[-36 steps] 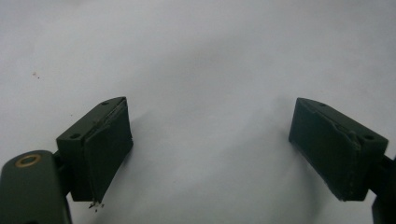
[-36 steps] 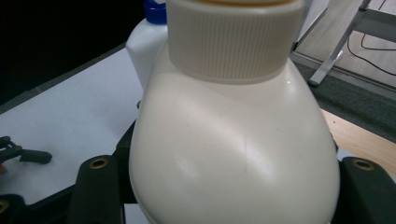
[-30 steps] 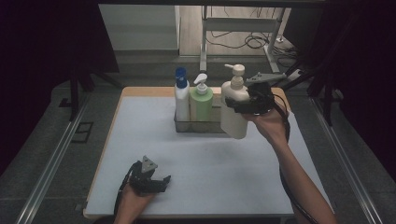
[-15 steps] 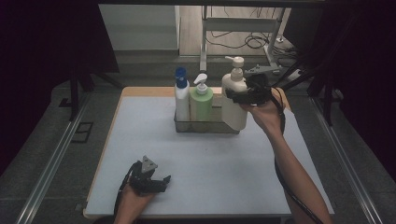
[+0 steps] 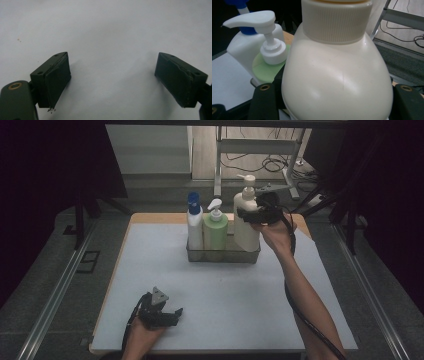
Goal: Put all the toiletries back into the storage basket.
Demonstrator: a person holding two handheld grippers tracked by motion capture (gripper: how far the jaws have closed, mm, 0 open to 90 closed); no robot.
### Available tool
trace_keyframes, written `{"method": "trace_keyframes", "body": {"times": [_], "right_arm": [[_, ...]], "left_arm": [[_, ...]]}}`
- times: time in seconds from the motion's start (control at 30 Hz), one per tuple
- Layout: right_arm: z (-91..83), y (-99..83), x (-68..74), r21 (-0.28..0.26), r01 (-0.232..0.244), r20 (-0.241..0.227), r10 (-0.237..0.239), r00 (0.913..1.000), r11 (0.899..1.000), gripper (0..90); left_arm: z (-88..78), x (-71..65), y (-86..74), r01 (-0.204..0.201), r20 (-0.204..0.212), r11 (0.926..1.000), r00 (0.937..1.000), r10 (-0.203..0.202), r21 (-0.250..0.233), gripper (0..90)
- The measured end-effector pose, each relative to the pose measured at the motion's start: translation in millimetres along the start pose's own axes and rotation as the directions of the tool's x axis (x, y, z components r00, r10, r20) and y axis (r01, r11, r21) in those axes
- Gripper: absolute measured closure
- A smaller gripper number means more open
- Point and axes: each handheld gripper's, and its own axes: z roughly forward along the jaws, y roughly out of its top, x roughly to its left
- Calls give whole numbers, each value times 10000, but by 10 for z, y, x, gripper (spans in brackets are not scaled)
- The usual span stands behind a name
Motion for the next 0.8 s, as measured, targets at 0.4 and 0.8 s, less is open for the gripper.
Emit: {"method": "trace_keyframes", "body": {"times": [0.4,0.8], "right_arm": [[197,-2,-46,-148,-25,141,27,9999,9999,363],[373,-149,-119,-144,-121,324,125,9994,9998,363]], "left_arm": [[0,-2,0,22,8,10000,10000,-22,-13,129],[-2,0,0,-2,10,10000,10000,2,24,129]]}}
